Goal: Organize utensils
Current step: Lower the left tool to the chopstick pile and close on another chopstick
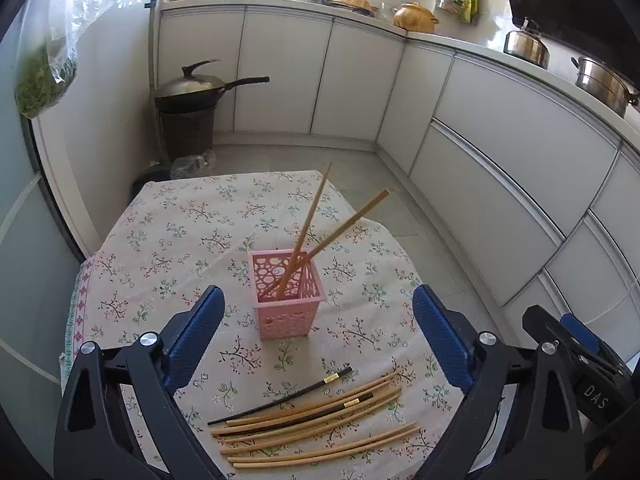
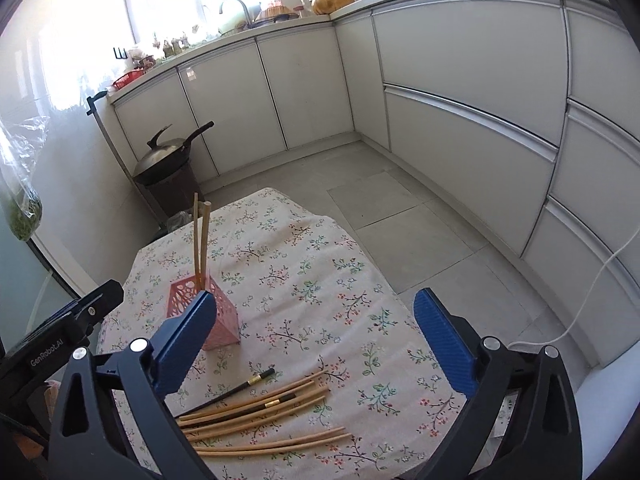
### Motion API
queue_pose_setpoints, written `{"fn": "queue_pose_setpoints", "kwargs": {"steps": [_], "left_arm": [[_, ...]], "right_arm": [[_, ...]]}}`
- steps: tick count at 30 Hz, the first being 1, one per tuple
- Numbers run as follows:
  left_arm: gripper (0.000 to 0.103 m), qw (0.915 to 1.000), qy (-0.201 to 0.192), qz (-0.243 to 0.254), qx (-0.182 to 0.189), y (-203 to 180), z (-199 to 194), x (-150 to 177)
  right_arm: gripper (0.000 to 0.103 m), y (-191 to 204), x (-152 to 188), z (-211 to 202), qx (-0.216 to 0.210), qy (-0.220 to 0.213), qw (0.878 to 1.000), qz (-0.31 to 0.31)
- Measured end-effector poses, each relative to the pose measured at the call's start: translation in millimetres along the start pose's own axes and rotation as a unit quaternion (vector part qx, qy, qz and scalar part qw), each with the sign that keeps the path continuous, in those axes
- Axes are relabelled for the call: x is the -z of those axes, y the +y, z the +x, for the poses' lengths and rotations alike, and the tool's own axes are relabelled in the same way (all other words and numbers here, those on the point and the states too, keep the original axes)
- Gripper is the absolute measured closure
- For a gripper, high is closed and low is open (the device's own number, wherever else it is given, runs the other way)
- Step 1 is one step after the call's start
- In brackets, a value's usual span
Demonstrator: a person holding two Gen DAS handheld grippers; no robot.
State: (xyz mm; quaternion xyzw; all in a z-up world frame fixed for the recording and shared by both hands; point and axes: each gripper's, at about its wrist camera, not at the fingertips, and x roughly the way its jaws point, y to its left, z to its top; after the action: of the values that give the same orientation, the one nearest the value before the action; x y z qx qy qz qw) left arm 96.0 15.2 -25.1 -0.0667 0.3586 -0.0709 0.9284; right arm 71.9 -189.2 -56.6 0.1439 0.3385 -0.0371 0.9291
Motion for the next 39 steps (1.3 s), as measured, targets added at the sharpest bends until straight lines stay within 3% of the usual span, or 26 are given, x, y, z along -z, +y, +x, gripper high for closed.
{"fn": "queue_pose_setpoints", "kwargs": {"steps": [5,9,16,19,21,27,33,39], "left_arm": [[0.007,0.9922,0.095,0.08,0.008,-16.6,29.5,20.1],[0.007,0.9692,0.199,0.141,0.032,-37.3,66.8,51.4],[0.007,0.9211,0.319,0.204,0.09,-86.3,110.1,97.6],[0.014,0.9091,0.34,0.222,0.094,-104.4,123.8,108.2],[0.027,0.9019,0.355,0.231,0.087,-112.0,134.2,113.2],[0.049,0.8802,0.389,0.263,0.069,-119.0,151.1,129.7],[0.068,0.8737,0.389,0.286,0.058,-122.9,161.2,138.8],[0.077,0.8659,0.389,0.309,0.058,-132.9,167.9,144.9]], "right_arm": [[0.007,-30.6,20.3,-11.9,0.028,0.019,0.999,0.017],[0.007,-73.8,47.5,-21.7,0.006,0.071,0.993,0.096],[0.007,-123.6,106.0,-29.1,-0.011,0.146,0.972,0.184],[0.007,-136.3,117.6,-27.1,-0.013,0.166,0.965,0.204],[0.007,-141.0,119.2,-29.0,-0.018,0.165,0.962,0.216],[0.007,-136.4,119.7,-23.1,-0.035,0.179,0.961,0.21],[0.007,-135.1,121.0,-19.7,-0.039,0.188,0.958,0.212],[0.007,-138.4,122.4,-16.6,-0.034,0.194,0.955,0.222]]}}
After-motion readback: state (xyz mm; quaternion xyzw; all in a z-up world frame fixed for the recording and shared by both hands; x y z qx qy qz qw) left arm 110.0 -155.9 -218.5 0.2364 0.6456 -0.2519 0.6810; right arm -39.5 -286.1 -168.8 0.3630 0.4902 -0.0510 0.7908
